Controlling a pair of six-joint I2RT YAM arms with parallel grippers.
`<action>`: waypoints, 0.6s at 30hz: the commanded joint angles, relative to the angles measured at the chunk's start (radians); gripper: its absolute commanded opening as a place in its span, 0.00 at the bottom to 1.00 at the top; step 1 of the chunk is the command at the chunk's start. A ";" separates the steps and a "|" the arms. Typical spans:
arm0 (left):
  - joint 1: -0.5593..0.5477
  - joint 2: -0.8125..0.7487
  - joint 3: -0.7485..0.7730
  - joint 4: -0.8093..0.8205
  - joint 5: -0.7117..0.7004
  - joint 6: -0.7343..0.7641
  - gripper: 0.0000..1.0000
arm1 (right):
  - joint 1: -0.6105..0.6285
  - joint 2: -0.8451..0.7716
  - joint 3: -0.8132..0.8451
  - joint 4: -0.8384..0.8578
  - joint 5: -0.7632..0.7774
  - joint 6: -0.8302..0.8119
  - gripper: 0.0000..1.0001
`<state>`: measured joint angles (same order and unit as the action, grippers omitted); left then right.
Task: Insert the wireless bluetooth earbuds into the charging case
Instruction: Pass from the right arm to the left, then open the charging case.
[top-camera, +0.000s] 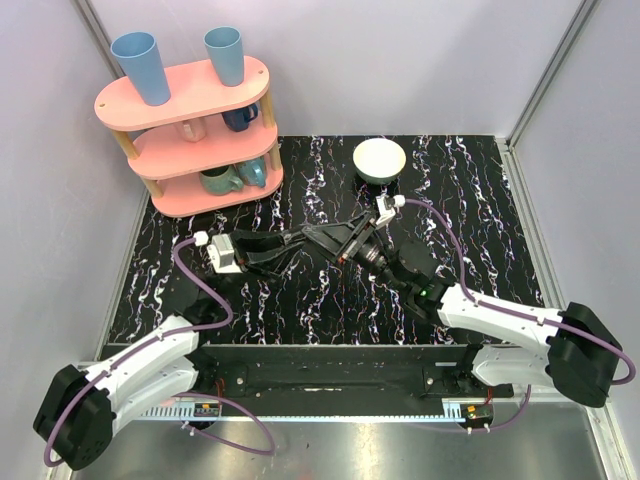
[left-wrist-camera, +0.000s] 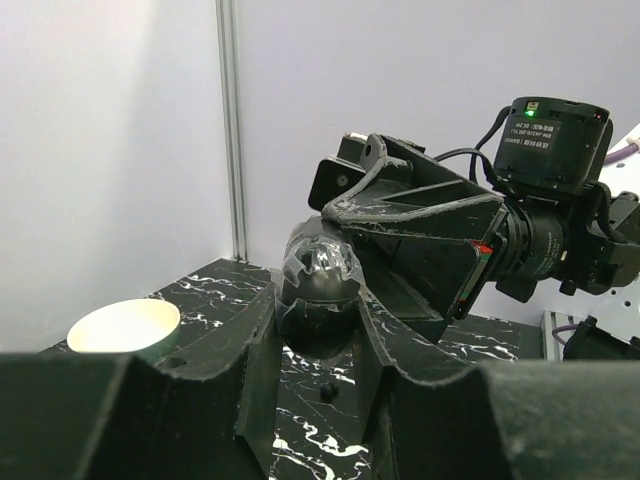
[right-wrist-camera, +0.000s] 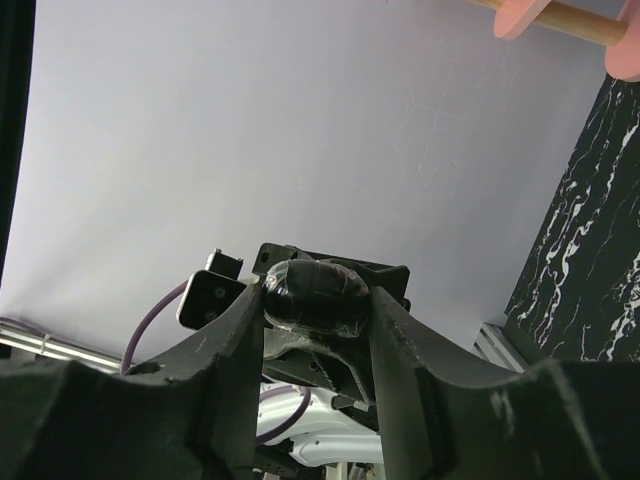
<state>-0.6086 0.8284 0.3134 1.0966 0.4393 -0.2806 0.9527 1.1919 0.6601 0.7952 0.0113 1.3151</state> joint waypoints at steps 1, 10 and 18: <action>-0.010 -0.028 -0.005 0.057 -0.031 0.029 0.00 | 0.001 -0.017 0.048 -0.066 -0.040 -0.088 0.49; -0.008 -0.080 -0.043 0.043 -0.059 0.052 0.00 | 0.001 -0.164 0.222 -0.485 0.062 -0.490 0.86; -0.006 -0.130 -0.054 0.039 -0.062 0.058 0.00 | 0.001 -0.138 0.396 -0.790 -0.017 -0.786 0.86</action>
<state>-0.6136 0.7273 0.2661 1.0863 0.3935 -0.2405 0.9531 1.0191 0.9539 0.2184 0.0372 0.7387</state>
